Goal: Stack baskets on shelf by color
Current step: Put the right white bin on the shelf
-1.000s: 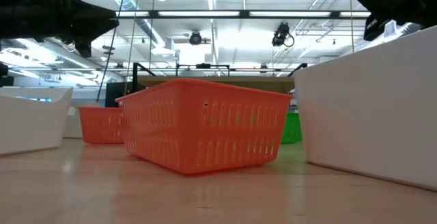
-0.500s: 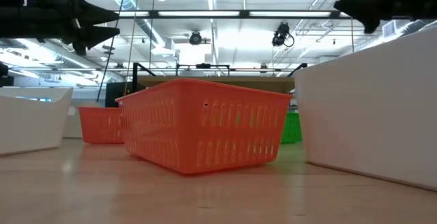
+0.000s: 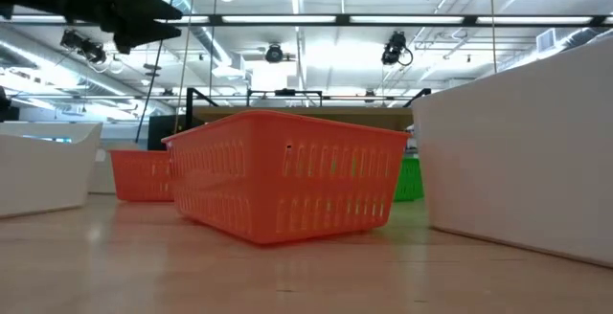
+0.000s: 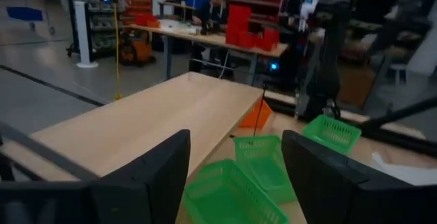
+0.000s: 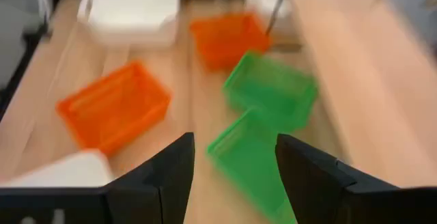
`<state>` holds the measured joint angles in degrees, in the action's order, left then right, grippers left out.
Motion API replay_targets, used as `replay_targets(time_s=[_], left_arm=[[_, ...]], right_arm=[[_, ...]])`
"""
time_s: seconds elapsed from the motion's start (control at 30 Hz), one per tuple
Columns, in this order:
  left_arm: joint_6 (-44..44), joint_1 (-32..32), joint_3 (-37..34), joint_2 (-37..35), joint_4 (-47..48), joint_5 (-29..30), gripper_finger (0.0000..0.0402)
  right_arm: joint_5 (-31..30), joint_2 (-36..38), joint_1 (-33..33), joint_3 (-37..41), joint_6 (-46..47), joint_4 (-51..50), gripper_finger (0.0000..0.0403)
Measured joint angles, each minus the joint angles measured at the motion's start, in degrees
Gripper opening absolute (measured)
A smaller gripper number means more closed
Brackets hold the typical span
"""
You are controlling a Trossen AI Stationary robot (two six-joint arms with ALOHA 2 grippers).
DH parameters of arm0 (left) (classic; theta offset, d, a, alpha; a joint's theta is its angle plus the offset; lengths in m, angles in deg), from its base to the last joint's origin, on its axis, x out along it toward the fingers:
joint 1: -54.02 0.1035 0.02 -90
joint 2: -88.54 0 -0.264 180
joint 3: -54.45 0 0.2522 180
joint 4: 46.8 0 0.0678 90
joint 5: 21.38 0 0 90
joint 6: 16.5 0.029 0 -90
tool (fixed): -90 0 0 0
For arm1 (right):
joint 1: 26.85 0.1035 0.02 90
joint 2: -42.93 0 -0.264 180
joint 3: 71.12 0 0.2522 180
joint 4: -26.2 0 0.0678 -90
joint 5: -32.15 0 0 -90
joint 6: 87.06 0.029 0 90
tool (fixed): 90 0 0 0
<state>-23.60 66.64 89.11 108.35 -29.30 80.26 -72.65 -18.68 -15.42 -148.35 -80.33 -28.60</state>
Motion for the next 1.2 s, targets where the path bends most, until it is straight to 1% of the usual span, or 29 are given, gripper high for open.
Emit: replay_targets(time_s=[0.1, 0.2, 0.33, 0.47, 0.6, 0.7, 0.8, 0.93, 1.07, 1.2], left_arm=[[1.48, 0.0, 1.46, 4.09, -0.31, -0.31, 0.0242], [2.2, 0.0, 1.6, 6.84, -1.19, -0.01, 0.0241], [2.0, -0.01, 1.62, 8.99, -3.31, 0.04, 0.0238], [1.76, 0.0, 1.62, 9.77, -3.27, 0.1, 0.024], [1.13, -0.23, 1.62, 9.81, -3.15, 0.1, 0.0237], [0.27, -1.04, 1.62, 9.81, -3.12, 0.12, 0.0234], [-0.29, -2.29, 1.62, 9.81, -2.87, 0.11, 0.0234], [-1.53, -4.08, 1.62, 9.81, -1.62, 0.12, 0.0233], [-3.11, -5.59, 1.62, 9.81, -0.87, 0.11, 0.0232], [-4.55, -7.32, 1.62, 9.81, -0.44, 0.12, 0.0231]], right_arm=[[0.36, -8.43, 4.13, -6.38, 4.42, -9.05, 0.0211], [1.85, -15.18, 7.78, -9.6, 9.66, -14.2, 0.0211], [4.16, -20.91, 11.92, -10.42, 15.48, -13.69, 0.0211], [4.89, -25.97, 15.29, -10.47, 19.44, -13.04, 0.0211], [9.66, -31.12, 18.36, -10.47, 21.98, -12.48, 0.0211], [12.35, -33.02, 20.34, -10.47, 23.65, -10.74, 0.0211], [14.22, -33.12, 22.47, -11.43, 26.23, -9.81, 0.0211], [14.66, -33.04, 27.14, -15.04, 28.38, -9.21, 0.0211], [14.86, -35.7, 31.93, -17.37, 32.27, -9.28, 0.0211], [14.61, -38.73, 35.19, -17.66, 35.91, -9.56, 0.0211]])
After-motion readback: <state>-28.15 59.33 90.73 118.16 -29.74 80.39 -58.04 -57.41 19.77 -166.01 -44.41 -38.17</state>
